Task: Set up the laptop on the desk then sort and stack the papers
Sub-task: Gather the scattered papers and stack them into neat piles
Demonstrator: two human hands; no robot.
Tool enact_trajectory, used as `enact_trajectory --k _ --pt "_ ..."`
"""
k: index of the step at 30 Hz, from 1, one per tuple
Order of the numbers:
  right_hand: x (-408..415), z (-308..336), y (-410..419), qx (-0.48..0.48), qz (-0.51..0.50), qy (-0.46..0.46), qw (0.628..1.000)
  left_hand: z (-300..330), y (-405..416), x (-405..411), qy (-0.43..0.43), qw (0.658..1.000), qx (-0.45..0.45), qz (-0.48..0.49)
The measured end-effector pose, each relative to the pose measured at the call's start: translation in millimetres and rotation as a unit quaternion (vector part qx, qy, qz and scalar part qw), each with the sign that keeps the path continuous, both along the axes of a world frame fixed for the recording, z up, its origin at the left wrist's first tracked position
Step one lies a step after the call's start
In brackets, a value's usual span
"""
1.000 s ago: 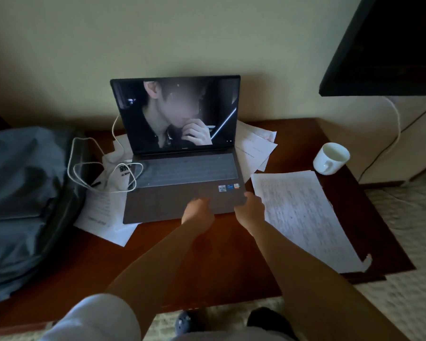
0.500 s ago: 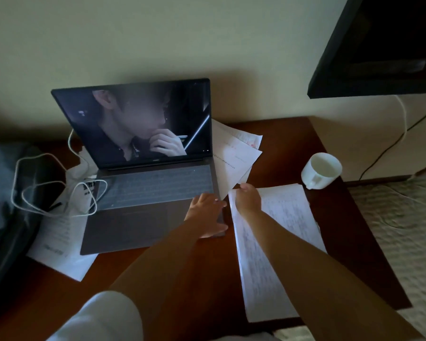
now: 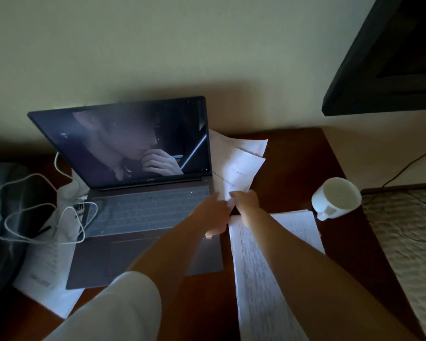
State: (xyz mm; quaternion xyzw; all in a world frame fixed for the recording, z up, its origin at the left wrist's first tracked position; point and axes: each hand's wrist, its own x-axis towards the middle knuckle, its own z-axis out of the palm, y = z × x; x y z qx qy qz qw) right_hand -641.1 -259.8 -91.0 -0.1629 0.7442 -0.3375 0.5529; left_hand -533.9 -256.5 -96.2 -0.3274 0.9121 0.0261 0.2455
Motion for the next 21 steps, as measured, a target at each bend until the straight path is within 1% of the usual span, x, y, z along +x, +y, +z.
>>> enact_trajectory --k 2,5,7,10,12,14,19,21 --pt "5.0 -7.2 -2.6 0.012 0.039 0.03 0.999 -1.5 -7.9 -2.1 0.009 0.999 0.033 0.012" --pt "3.7 -14.4 -5.6 0.003 0.075 0.11 0.991 2.5 -11.7 -6.1 -0.016 0.999 0.021 -0.045" --pt "0.1 -15.6 -7.1 -0.005 0.094 0.138 0.986 3.4 -13.3 -8.0 -0.038 0.997 0.019 -0.062" --pt "-5.6 -15.2 -4.6 -0.011 0.109 0.156 0.982 1.1 -16.6 -8.7 -0.046 0.997 0.043 -0.037" --pt "-11.8 -14.6 -1.2 -0.01 0.098 0.169 0.981 2.3 -19.5 -6.5 -0.075 0.994 0.05 -0.059" --pt "-20.0 -11.9 2.4 -0.009 0.082 0.186 0.979 7.6 -19.2 -5.0 -0.112 0.988 0.036 -0.097" --pt "-45.2 5.5 13.5 0.001 0.016 0.283 0.959 8.1 -15.5 0.0 -0.126 0.986 0.023 -0.103" --pt "-51.1 13.6 18.4 -0.013 -0.017 0.308 0.951 7.5 -14.0 1.8 -0.138 0.984 0.001 -0.11"
